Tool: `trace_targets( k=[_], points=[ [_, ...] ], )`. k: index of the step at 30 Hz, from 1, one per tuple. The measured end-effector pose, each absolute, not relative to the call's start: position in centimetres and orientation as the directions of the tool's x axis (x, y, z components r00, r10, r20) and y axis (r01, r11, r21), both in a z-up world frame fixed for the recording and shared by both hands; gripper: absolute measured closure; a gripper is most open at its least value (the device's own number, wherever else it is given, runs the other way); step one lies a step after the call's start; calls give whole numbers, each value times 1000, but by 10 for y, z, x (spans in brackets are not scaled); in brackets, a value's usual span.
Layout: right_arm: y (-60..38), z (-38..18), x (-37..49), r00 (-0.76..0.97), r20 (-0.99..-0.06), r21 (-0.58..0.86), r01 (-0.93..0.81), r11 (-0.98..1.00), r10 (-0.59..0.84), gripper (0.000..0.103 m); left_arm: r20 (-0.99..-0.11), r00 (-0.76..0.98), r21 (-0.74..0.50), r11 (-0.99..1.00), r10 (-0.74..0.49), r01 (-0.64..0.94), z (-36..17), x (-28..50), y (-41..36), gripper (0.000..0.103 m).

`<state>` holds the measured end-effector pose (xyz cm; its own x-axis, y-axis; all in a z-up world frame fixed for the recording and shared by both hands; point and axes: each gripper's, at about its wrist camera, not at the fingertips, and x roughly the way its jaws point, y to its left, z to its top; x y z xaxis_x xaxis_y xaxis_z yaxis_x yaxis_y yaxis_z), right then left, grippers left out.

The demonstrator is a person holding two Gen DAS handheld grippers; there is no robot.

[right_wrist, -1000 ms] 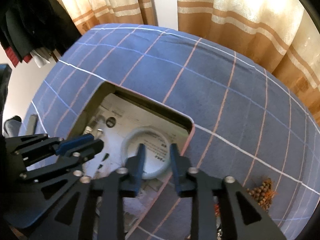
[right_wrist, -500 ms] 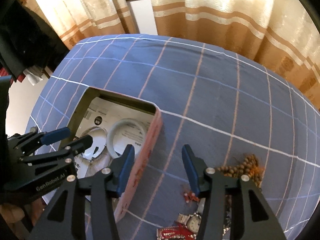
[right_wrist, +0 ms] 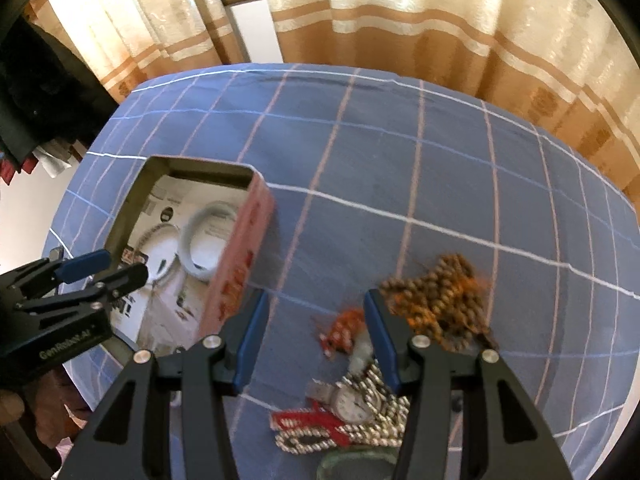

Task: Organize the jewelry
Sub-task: 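Open the right tool dropping the white bangle into the tin while the left tool releases the silver bangle, then move both open tools back over the jewelry pile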

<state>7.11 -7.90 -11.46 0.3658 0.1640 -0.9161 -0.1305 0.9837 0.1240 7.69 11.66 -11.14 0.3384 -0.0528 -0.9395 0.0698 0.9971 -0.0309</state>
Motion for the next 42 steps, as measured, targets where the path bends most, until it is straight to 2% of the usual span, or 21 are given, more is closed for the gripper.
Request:
trace_targets(
  k=[42],
  points=[
    [-165, -130, -18, 340, -935, 100, -19, 995, 100, 50, -947, 316, 34, 961, -57, 276, -119, 8, 15, 47]
  ],
)
